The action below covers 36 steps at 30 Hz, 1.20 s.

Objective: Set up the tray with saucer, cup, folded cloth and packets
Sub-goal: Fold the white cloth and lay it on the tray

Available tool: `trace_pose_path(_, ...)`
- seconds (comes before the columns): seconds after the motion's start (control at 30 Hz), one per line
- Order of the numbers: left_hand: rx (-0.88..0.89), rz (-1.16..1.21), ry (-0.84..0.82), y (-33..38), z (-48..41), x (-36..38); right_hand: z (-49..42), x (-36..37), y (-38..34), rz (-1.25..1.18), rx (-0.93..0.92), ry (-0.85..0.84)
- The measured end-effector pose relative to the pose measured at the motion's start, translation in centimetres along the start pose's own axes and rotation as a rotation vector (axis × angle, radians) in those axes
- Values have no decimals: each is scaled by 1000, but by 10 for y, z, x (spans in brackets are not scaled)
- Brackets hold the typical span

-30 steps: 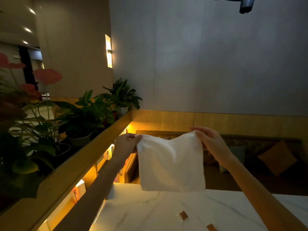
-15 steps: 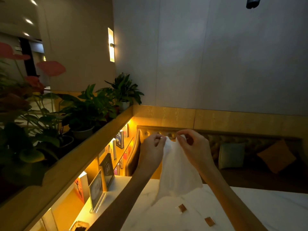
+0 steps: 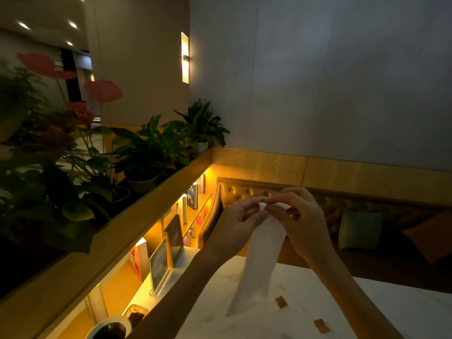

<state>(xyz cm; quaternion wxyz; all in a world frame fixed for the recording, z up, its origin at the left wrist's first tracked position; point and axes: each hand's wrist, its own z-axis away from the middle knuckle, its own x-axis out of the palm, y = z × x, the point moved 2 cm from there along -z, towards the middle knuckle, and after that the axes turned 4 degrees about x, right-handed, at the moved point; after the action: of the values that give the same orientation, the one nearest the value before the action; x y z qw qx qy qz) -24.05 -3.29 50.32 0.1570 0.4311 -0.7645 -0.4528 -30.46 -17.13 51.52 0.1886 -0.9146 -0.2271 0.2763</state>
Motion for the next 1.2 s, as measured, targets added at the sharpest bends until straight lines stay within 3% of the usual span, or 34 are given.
trace_pose_path(0.23, 26, 5, 30, 13, -2, -11, -9, 1, -11, -81, -31, -114)
trace_pose_path(0.6, 52, 119, 8, 20, -23, -19, -41, -25, -18, 27, -103, -294)
trace_pose_path(0.97, 58, 106, 8, 7, -46, -47, -39, -19, 49, -238, 178, -517)
trace_pose_path(1.2, -18, 44, 64, -3, -43, -61, -40, -20, 43, -311, 134, -269)
